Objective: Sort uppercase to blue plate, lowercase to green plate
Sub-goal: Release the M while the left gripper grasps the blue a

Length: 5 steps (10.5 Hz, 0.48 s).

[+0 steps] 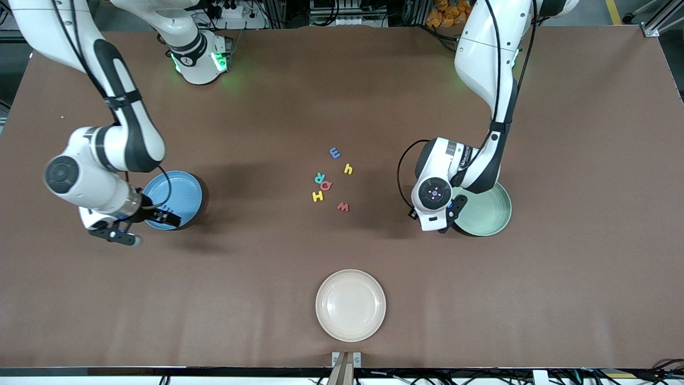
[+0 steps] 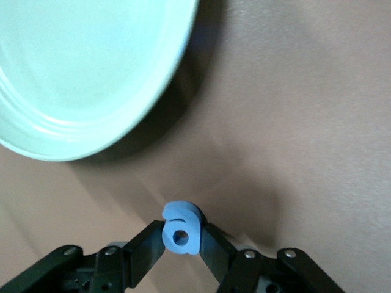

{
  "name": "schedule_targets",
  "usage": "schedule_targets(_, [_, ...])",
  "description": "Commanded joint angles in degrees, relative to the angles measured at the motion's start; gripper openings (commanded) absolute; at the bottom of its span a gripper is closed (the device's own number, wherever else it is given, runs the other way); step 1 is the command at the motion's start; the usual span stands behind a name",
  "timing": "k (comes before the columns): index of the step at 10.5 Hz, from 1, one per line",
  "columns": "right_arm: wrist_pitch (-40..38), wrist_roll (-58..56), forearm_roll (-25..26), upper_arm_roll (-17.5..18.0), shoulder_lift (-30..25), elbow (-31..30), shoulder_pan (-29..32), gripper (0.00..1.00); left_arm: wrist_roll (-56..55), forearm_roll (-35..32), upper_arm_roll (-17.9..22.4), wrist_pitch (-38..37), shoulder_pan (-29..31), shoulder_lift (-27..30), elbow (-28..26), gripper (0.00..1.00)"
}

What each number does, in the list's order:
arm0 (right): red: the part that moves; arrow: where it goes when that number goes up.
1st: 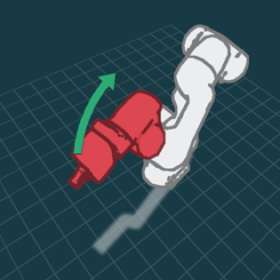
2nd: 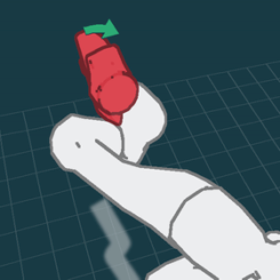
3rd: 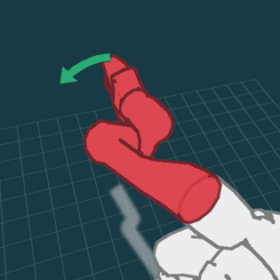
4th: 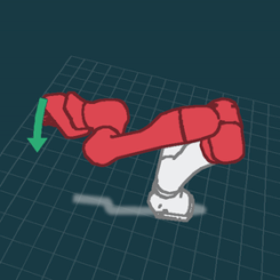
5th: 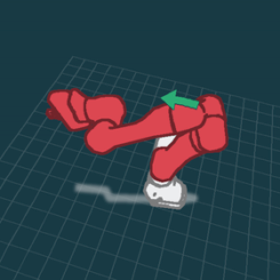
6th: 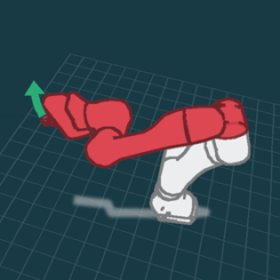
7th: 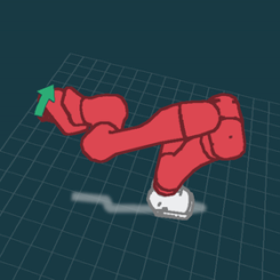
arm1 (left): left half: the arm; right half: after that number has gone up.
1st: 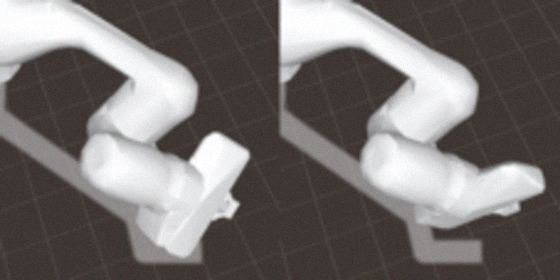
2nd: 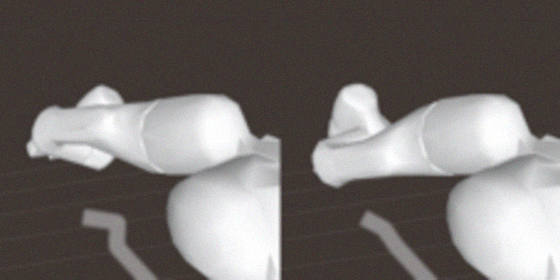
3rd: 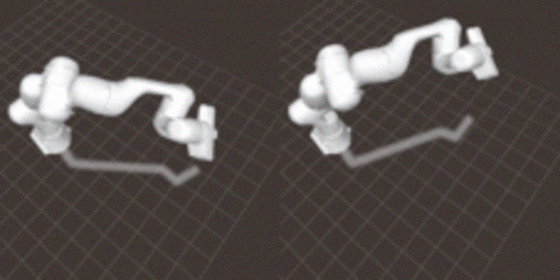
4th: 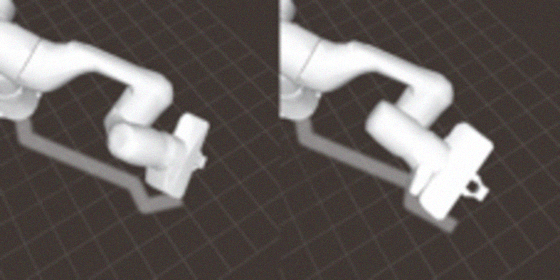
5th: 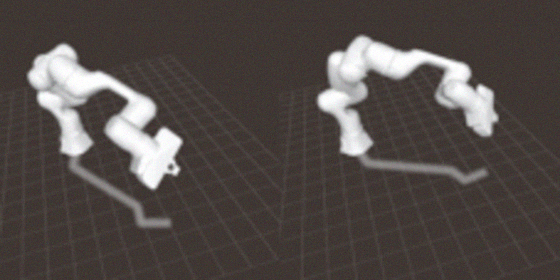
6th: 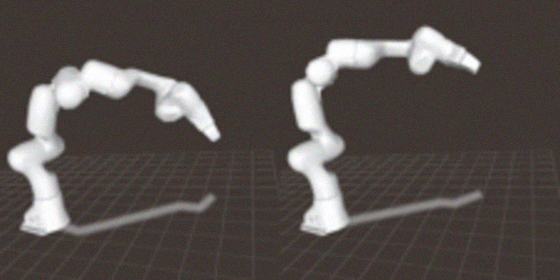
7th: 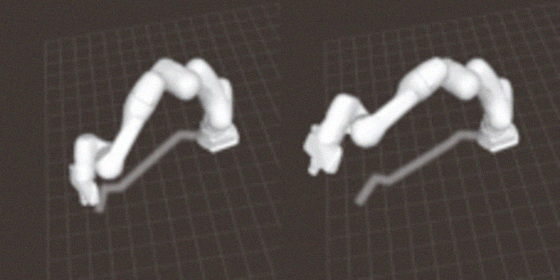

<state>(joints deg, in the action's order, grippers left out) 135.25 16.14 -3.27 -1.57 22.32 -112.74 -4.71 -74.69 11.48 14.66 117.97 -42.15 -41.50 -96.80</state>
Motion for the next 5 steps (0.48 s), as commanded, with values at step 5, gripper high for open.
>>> schedule_targets(5, [2.74, 16.46, 0.72, -0.19, 5.80, 4.19, -15.83, 1.00, 2.19, -6.11, -1.39, -8.18, 2.07, 4.76, -1.55, 0.22])
